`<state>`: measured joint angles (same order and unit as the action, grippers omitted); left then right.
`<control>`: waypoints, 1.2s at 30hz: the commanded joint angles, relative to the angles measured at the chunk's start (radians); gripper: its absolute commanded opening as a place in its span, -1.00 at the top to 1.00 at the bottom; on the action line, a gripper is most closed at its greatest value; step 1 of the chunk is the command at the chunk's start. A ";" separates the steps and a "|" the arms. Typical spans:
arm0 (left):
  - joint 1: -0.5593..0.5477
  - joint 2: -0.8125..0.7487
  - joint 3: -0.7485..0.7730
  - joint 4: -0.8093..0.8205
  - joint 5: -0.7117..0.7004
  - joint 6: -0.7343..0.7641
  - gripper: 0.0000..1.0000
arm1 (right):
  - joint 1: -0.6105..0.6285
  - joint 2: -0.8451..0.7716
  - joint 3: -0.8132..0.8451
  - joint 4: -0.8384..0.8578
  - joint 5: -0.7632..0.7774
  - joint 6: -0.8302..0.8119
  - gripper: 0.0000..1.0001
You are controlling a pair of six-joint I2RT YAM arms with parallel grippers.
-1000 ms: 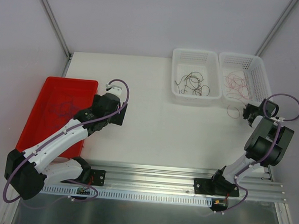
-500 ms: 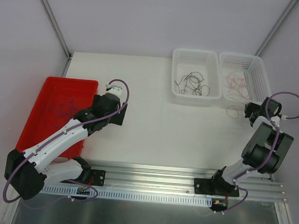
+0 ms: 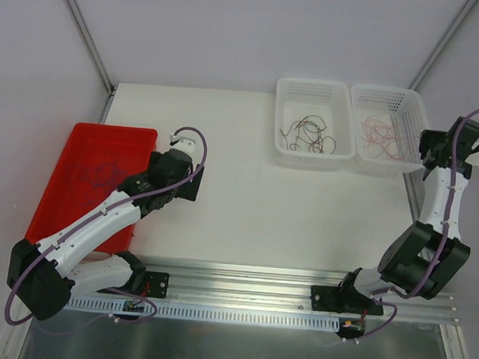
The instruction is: Untangle the cables
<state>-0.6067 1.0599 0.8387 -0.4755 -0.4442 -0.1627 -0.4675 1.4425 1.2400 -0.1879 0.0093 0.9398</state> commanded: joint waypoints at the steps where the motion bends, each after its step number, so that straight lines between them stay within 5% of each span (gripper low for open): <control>1: 0.012 -0.020 -0.003 0.014 0.018 0.022 -0.98 | 0.029 -0.014 0.146 -0.097 0.050 -0.097 0.99; 10: 0.012 -0.009 -0.003 0.014 0.018 0.022 -0.98 | 0.069 0.191 0.487 -0.038 -0.035 -0.243 0.99; 19: 0.012 0.012 -0.007 0.014 0.012 0.023 -0.98 | 0.069 0.375 0.460 0.077 -0.031 -0.283 0.98; 22: 0.012 0.020 -0.007 0.014 0.010 0.023 -0.98 | 0.069 0.416 0.452 0.079 -0.020 -0.289 0.78; 29: 0.012 0.035 -0.006 0.014 0.012 0.025 -0.98 | 0.067 0.406 0.405 0.062 -0.017 -0.329 -0.47; 32: 0.012 0.028 -0.003 0.015 0.009 0.023 -0.98 | 0.064 0.369 0.392 0.038 0.030 -0.378 -0.79; 36: 0.012 0.012 -0.004 0.015 0.009 0.023 -0.98 | 0.064 0.319 0.438 -0.070 0.081 -0.453 -0.95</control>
<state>-0.6067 1.0966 0.8364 -0.4755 -0.4282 -0.1616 -0.4015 1.8797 1.6268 -0.2008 0.0280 0.5701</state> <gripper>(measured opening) 0.992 0.970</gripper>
